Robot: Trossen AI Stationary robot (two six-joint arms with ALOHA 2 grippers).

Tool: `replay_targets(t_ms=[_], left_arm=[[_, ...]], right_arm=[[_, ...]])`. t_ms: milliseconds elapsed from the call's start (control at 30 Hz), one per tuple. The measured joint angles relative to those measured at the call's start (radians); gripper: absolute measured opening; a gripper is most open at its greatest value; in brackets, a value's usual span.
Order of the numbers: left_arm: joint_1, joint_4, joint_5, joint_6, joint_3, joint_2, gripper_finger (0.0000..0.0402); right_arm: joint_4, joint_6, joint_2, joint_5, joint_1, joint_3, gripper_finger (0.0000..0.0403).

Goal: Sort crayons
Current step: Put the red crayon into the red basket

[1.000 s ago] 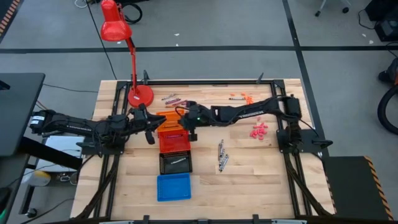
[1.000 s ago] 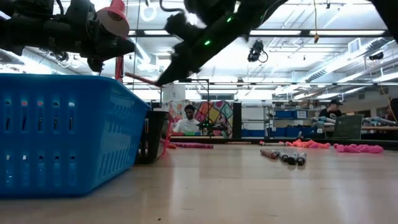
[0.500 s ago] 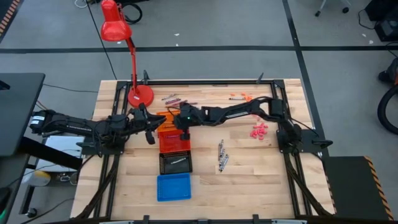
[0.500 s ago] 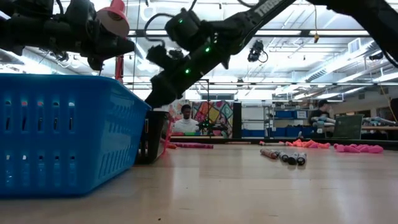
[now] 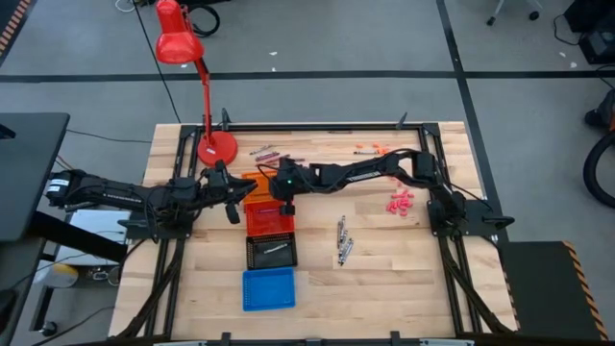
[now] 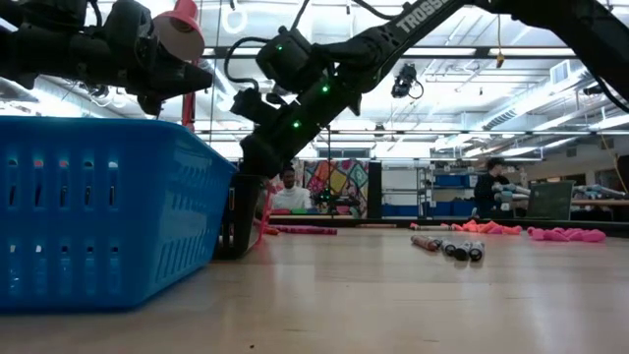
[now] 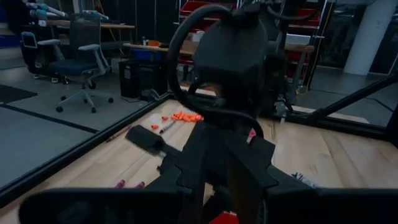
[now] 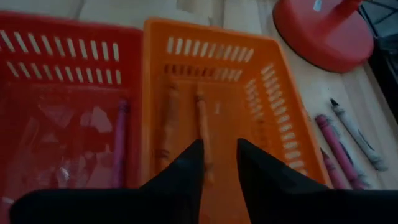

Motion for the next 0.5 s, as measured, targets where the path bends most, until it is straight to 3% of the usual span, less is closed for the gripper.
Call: replay_targets(t_ms=[500], left_arm=[[0.000, -0.019, 0.000, -0.008, 0.000, 0.000, 0.0071]], right_arm=[[-0.324, 0.006, -0.169, 0.191, 0.002, -0.004, 0.0110]])
